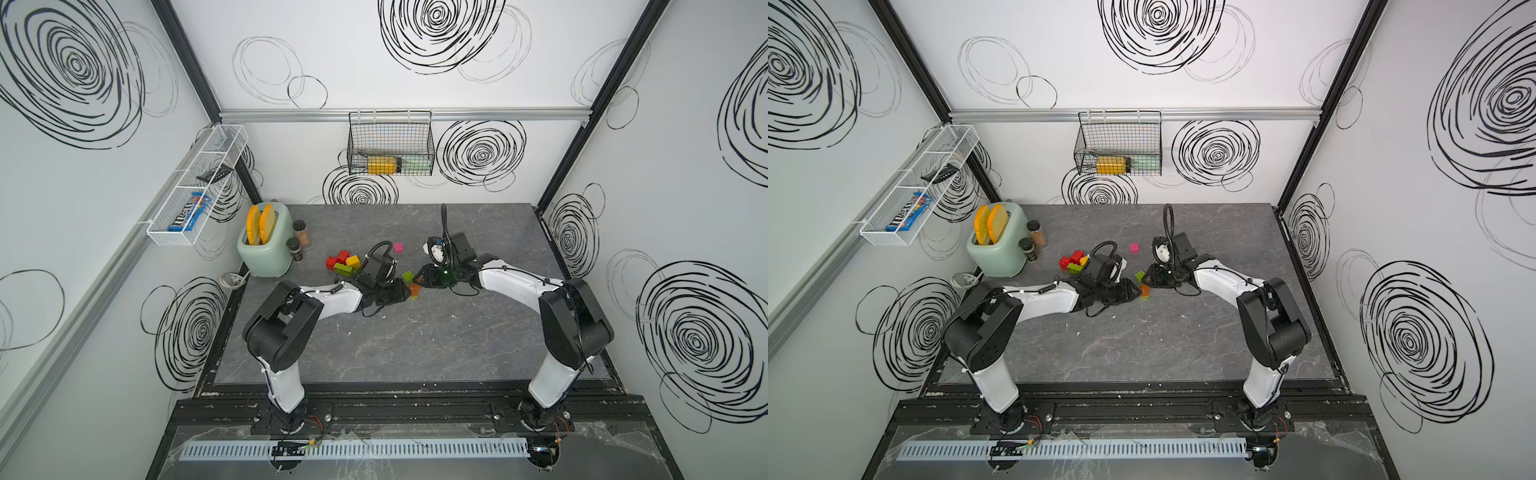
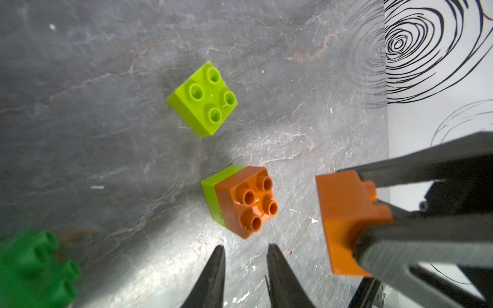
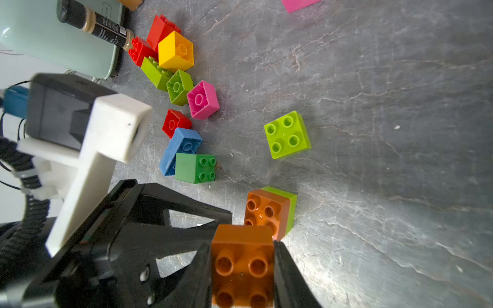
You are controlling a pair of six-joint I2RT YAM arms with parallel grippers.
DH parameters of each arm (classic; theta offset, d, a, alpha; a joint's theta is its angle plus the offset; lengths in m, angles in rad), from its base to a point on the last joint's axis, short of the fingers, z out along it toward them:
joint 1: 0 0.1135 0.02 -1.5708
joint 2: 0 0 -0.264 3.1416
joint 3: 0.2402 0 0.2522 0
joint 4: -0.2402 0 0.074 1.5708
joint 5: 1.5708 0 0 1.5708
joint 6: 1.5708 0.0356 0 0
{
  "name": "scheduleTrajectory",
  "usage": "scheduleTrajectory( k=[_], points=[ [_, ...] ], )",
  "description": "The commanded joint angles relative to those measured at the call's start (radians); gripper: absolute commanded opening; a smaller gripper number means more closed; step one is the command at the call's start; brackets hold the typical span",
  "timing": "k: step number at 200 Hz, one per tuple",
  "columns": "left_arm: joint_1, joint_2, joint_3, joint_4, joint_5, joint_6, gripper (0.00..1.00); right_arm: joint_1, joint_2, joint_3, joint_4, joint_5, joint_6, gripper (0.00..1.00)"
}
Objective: Assemble the number 4 with lego
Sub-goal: Assemble the lego brick with the lego brick.
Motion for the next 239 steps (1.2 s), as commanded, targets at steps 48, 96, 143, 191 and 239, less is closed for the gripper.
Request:
scheduleTrajectory(
  k=[48,96,143,191,239],
  points=[
    [0.011,0.055,0.042,0.032,-0.011,0.012,0.29,0.030,0.096,0.036,-0.017,0.055,0.009,0.00],
    [0.011,0.082,0.034,0.022,-0.010,0.016,0.20,0.047,0.126,0.034,-0.024,0.075,0.024,0.00],
    [0.032,0.037,0.033,-0.009,-0.014,0.048,0.26,0.034,0.089,0.077,-0.051,0.079,-0.017,0.00],
    [0.071,-0.066,0.017,-0.050,-0.030,0.083,0.35,0.024,0.120,0.173,-0.144,0.076,-0.182,0.00],
    [0.079,-0.061,0.032,-0.085,-0.066,0.098,0.38,0.041,0.208,0.274,-0.221,0.109,-0.195,0.00]
  ],
)
